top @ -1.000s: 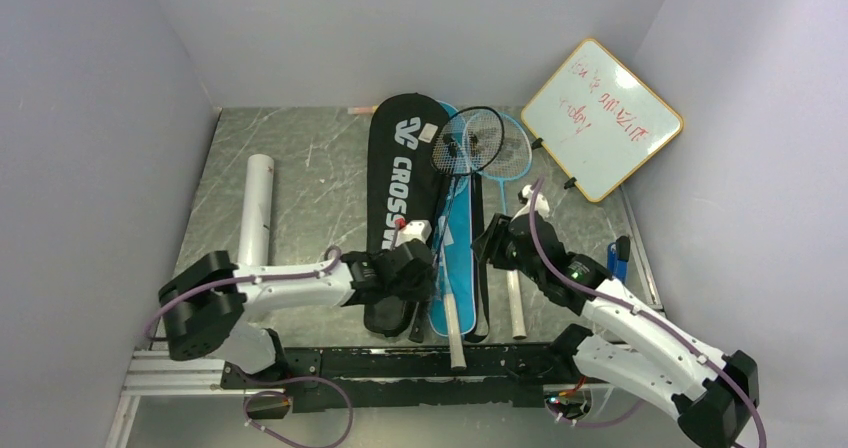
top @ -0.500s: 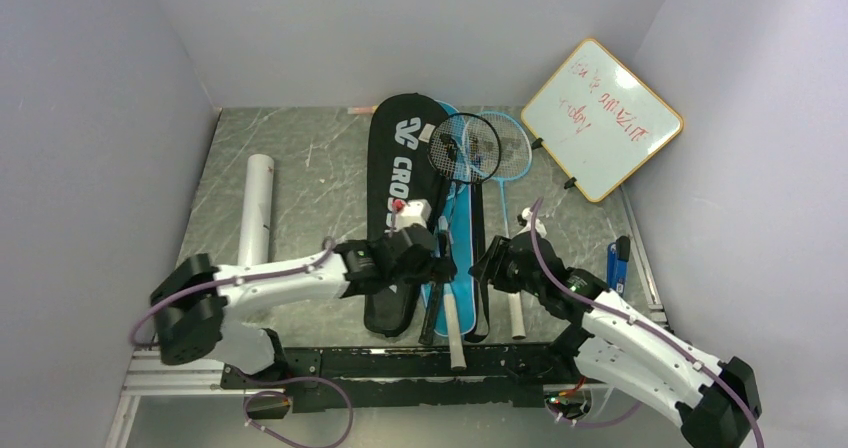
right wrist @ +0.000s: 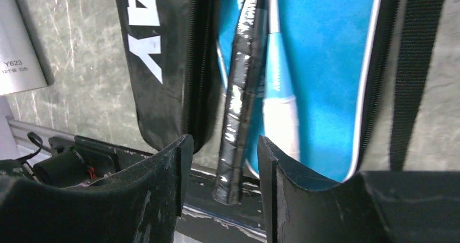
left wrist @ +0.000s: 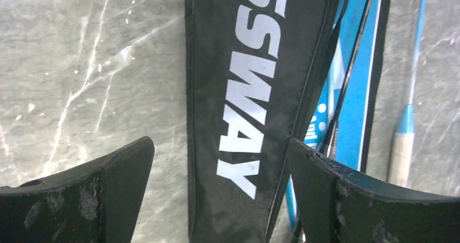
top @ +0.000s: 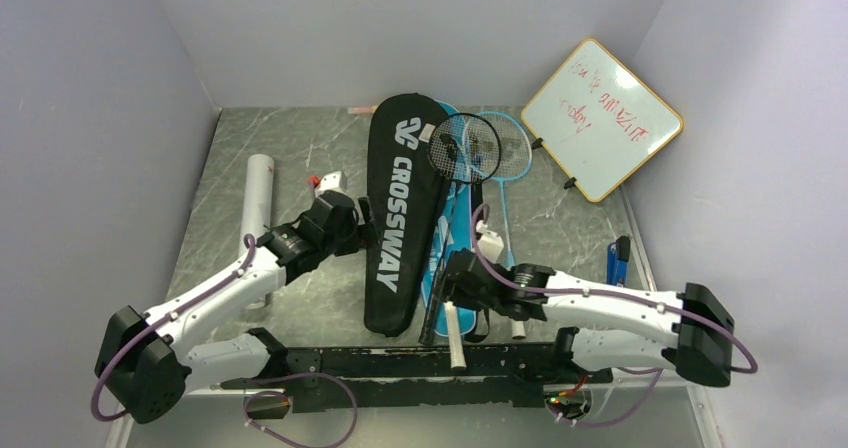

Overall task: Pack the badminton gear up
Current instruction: Pick up the racket from the racket bag.

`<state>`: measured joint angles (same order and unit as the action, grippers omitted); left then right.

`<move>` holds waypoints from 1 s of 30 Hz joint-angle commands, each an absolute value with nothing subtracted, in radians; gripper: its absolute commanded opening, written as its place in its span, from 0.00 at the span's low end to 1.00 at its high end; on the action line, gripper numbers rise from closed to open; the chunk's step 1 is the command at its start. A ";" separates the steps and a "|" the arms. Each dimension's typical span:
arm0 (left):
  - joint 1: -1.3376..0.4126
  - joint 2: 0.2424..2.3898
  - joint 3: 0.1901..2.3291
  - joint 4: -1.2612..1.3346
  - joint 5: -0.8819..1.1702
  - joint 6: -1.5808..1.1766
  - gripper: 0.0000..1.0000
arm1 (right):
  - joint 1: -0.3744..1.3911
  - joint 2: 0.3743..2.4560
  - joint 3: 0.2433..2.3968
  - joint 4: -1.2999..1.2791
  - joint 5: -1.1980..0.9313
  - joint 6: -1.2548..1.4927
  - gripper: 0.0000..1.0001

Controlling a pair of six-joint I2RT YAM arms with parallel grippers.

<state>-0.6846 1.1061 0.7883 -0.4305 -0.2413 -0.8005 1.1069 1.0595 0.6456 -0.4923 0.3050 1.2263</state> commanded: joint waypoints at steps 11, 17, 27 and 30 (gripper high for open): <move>-0.673 0.970 0.746 -0.499 -0.280 -0.705 0.97 | 1.244 1.433 0.883 -0.642 0.488 1.457 0.50; -0.673 0.973 0.704 -0.463 -0.225 -0.706 0.97 | 1.244 1.499 0.898 -0.652 0.521 1.499 0.49; -0.673 1.008 0.675 -0.410 -0.155 -0.676 0.94 | 1.243 1.609 0.949 -0.669 0.566 1.465 0.35; -0.673 1.012 0.670 -0.381 -0.113 -0.647 0.91 | 1.242 1.571 0.954 -0.664 0.585 1.423 0.00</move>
